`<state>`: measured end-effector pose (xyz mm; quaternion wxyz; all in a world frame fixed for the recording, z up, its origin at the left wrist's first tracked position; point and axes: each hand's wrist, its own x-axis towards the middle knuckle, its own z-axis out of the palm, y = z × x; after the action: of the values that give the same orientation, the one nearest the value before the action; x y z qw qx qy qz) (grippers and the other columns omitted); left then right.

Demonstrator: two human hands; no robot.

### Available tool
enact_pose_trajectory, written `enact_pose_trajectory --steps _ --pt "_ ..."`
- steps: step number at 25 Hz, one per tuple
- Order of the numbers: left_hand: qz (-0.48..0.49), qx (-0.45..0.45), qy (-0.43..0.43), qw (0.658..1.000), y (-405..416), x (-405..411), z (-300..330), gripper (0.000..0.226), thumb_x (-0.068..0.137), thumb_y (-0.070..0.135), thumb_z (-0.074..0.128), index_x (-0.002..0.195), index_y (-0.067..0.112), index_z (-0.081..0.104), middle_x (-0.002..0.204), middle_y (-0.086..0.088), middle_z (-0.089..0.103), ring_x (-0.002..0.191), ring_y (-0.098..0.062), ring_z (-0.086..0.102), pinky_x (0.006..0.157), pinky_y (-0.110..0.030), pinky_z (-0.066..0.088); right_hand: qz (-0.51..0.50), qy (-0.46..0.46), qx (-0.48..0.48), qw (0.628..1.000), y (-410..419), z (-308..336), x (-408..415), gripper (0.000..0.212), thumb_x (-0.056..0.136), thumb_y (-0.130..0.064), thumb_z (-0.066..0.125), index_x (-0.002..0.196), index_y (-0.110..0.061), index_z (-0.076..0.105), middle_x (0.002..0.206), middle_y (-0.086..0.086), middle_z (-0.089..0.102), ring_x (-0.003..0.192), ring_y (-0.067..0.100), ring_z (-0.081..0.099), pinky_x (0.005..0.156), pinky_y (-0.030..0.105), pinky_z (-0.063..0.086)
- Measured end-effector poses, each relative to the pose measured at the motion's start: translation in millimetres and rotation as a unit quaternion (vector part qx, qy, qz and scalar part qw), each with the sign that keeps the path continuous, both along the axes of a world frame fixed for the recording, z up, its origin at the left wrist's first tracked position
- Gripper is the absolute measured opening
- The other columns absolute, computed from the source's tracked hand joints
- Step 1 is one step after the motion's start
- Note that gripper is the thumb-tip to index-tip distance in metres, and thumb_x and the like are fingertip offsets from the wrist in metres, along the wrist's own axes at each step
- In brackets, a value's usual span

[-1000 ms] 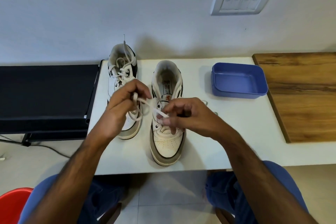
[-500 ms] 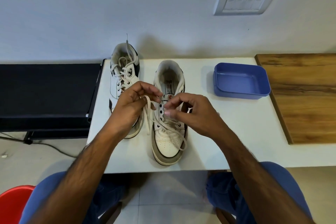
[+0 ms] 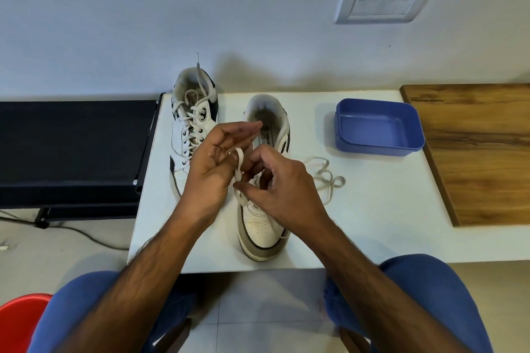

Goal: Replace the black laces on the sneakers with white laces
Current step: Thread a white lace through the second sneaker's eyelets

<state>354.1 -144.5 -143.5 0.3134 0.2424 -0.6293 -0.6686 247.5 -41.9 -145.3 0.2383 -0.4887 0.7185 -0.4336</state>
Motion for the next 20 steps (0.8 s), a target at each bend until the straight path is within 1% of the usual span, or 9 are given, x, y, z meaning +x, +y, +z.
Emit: enact_pose_trajectory --steps 3,6,8,11,13,16,17,18,20 --pt "-0.021 -0.014 -0.001 1.000 -2.1 3.3 -0.1 0.057 0.087 -0.029 0.030 0.124 0.003 0.057 0.135 -0.010 0.065 0.132 -0.023 0.057 0.113 -0.038 0.044 -0.009 -0.042 -0.001 0.999 -0.9 -3.3 -1.2 0.023 0.084 -0.026 0.077 0.096 -0.033 0.058 0.087 -0.016 0.069 0.073 0.012 0.067 0.069 0.043 0.056" --pt "-0.041 -0.036 0.003 0.998 -7.8 8.9 4.1 0.034 0.099 -0.010 0.037 0.124 -0.001 0.057 0.136 -0.013 0.064 0.132 -0.026 0.056 0.110 -0.040 0.046 0.023 -0.169 -0.006 0.985 -2.3 0.7 -4.9 0.023 0.084 -0.010 0.076 0.100 -0.026 0.069 0.085 -0.008 0.071 0.069 0.013 0.062 0.067 0.033 0.054" --pt "-0.010 -0.062 -0.003 0.998 -14.7 12.8 7.0 0.029 0.101 0.009 0.038 0.120 0.004 0.060 0.132 -0.010 0.066 0.129 -0.027 0.058 0.103 -0.041 0.047 0.084 -0.244 0.004 0.966 -0.6 4.8 -14.1 0.027 0.086 -0.002 0.075 0.109 -0.018 0.074 0.087 -0.004 0.072 0.076 0.020 0.062 0.073 0.033 0.053" --pt "0.048 -0.121 -0.036 0.991 -21.9 17.8 6.9 0.034 0.104 0.021 0.035 0.113 0.007 0.065 0.124 -0.005 0.070 0.124 -0.025 0.061 0.101 -0.044 0.046 0.218 -0.315 -0.005 0.924 8.2 12.3 -27.1 0.022 0.087 0.005 0.072 0.108 -0.004 0.074 0.095 0.002 0.074 0.088 0.033 0.065 0.081 0.047 0.054" --pt "0.055 -0.142 -0.053 0.987 -20.8 18.6 5.1 0.037 0.105 0.021 0.034 0.110 0.003 0.066 0.117 -0.004 0.072 0.118 -0.024 0.064 0.101 -0.044 0.047 0.257 -0.332 -0.008 0.908 11.3 16.0 -29.4 0.019 0.087 0.008 0.070 0.104 -0.001 0.074 0.095 0.006 0.074 0.090 0.030 0.068 0.083 0.039 0.054" --pt "0.016 -0.139 -0.041 0.989 -14.7 15.9 5.1 0.031 0.105 0.023 0.041 0.105 0.005 0.066 0.104 -0.005 0.073 0.103 -0.023 0.068 0.089 -0.037 0.052 0.136 -0.308 -0.014 0.942 8.1 11.3 -31.5 0.009 0.090 0.000 0.071 0.095 -0.005 0.076 0.095 0.000 0.077 0.093 0.036 0.070 0.083 0.037 0.053" --pt "-0.002 -0.134 -0.042 0.990 -12.6 13.9 3.9 0.026 0.103 0.027 0.047 0.105 0.009 0.067 0.102 -0.003 0.073 0.099 -0.022 0.068 0.085 -0.035 0.052 0.079 -0.299 -0.022 0.951 6.8 7.8 -33.8 0.009 0.089 -0.002 0.073 0.092 -0.010 0.076 0.091 -0.002 0.077 0.092 0.031 0.072 0.082 0.035 0.054" --pt "-0.014 -0.130 -0.052 0.990 -10.6 11.4 1.6 0.022 0.099 0.030 0.055 0.106 0.014 0.068 0.101 -0.001 0.072 0.096 -0.020 0.069 0.083 -0.037 0.053 0.037 -0.294 -0.036 0.954 5.7 4.5 -36.1 0.010 0.087 -0.002 0.075 0.091 -0.011 0.076 0.087 0.000 0.077 0.088 0.024 0.072 0.080 0.032 0.055" --pt "-0.017 -0.128 -0.081 0.988 -7.5 6.4 -5.3 0.018 0.090 0.034 0.068 0.104 0.022 0.069 0.100 0.002 0.072 0.092 -0.020 0.069 0.082 -0.051 0.055 0.002 -0.285 -0.054 0.957 3.8 -0.3 -36.7 0.012 0.082 0.001 0.079 0.091 -0.007 0.075 0.082 0.006 0.076 0.080 0.019 0.071 0.076 0.033 0.057"
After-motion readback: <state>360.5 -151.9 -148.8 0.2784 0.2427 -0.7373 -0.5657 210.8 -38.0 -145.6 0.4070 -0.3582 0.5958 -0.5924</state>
